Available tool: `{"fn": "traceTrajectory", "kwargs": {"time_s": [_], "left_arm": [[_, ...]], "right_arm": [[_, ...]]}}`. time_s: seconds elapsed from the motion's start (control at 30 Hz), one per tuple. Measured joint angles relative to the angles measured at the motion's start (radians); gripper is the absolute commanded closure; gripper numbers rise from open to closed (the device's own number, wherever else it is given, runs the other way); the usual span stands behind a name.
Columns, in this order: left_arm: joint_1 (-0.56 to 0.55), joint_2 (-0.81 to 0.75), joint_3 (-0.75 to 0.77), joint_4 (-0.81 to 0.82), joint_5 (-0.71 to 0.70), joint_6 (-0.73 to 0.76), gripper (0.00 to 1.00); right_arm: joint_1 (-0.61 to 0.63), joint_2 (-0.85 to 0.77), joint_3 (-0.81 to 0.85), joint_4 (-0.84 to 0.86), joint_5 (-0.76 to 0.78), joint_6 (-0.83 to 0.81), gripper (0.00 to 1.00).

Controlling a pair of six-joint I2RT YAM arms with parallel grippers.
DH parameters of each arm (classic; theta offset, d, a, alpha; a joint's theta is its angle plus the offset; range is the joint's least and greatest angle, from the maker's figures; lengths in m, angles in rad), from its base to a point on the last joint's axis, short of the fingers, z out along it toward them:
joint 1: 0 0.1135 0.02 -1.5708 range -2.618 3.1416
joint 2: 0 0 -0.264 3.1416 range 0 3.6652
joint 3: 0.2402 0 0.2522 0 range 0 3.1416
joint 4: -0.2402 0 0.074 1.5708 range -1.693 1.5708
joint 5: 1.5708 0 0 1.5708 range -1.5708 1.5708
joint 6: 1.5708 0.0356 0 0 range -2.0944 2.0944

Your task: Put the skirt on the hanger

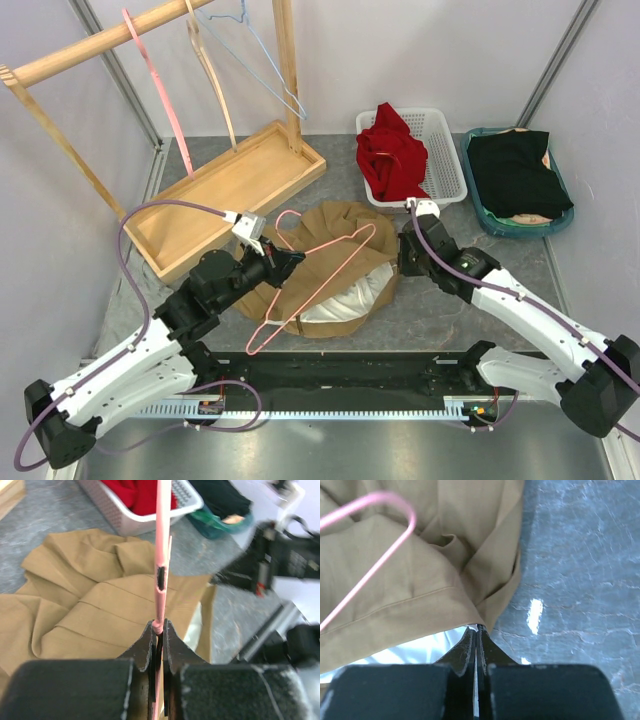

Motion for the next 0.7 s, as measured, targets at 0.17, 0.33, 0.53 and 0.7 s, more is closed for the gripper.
{"fn": "traceTrajectory", "kwargs": {"time_s": [0.17, 0.33, 0.53, 0.7], "left_arm": [[0.0, -0.085, -0.027, -0.01, 0.145, 0.027, 0.98], [0.0, -0.092, -0.041, -0.009, 0.262, 0.048, 0.98], [-0.005, -0.075, -0.046, -0.016, 0.289, 0.064, 0.98], [-0.007, -0.094, -0.055, -0.031, 0.26, 0.064, 0.98]], "right_arm": [[-0.063, 0.002, 0.02, -0.032, -0.075, -0.016, 1.0], [-0.092, 0.013, 0.055, -0.028, -0.12, -0.015, 1.0], [-0.131, 0.021, 0.069, -0.027, -0.171, -0.015, 1.0], [-0.146, 0.021, 0.07, -0.027, -0.207, -0.016, 1.0]]}}
